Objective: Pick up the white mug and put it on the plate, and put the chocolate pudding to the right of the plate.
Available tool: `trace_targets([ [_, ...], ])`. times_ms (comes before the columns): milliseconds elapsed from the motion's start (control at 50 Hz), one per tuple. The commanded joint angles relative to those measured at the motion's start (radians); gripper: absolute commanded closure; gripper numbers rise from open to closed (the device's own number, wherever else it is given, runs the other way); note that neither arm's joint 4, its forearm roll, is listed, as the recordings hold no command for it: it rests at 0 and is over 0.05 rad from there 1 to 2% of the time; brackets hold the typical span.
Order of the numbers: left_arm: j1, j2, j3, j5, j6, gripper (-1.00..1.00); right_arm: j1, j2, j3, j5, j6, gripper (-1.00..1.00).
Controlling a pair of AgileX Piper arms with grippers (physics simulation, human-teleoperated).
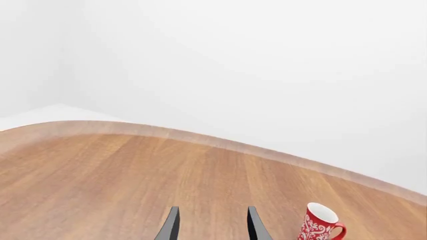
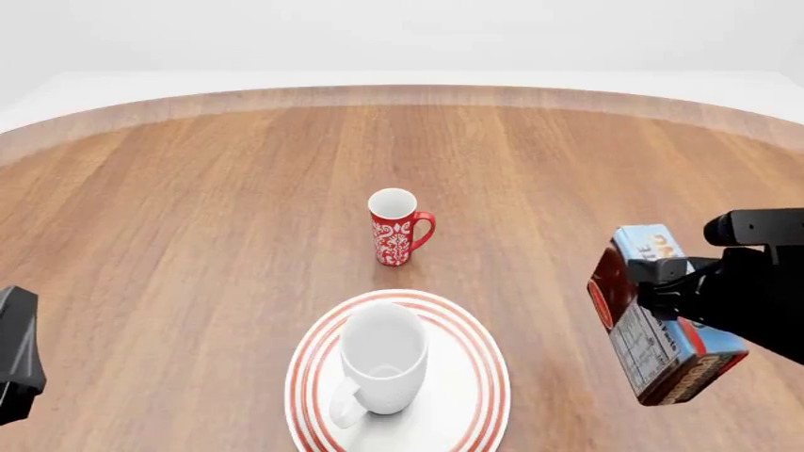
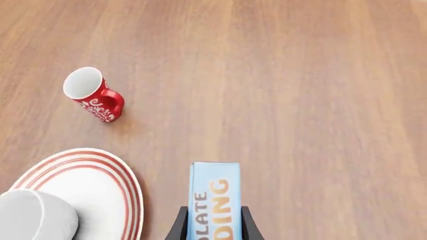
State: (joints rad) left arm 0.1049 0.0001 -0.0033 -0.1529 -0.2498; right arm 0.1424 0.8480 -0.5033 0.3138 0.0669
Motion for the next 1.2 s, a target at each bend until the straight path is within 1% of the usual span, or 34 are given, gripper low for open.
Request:
trace_targets([
  [20, 0.000, 0.000, 0.000, 0.000, 0.000, -1.00, -0.009, -0.035, 0.045, 0.002, 0.020, 1.00],
  [440, 0.000, 0.000, 0.000, 0.000, 0.002, -1.00, -0.006, 0.020, 0.110, -0.089, 0.035, 1.00],
  [860, 0.000, 0.000, 0.000, 0.001, 0.001, -1.00, -0.008, 0.061, 0.150, -0.143, 0.024, 1.00],
  [980, 0.000, 0.000, 0.000, 0.001, 0.001, -1.00, -0.011, 0.098, 0.174, -0.185, 0.018, 1.00],
  [1200, 0.001, 0.000, 0.000, 0.001, 0.001, -1.00, -0.014, 0.115, 0.183, -0.201, 0.018, 1.00],
])
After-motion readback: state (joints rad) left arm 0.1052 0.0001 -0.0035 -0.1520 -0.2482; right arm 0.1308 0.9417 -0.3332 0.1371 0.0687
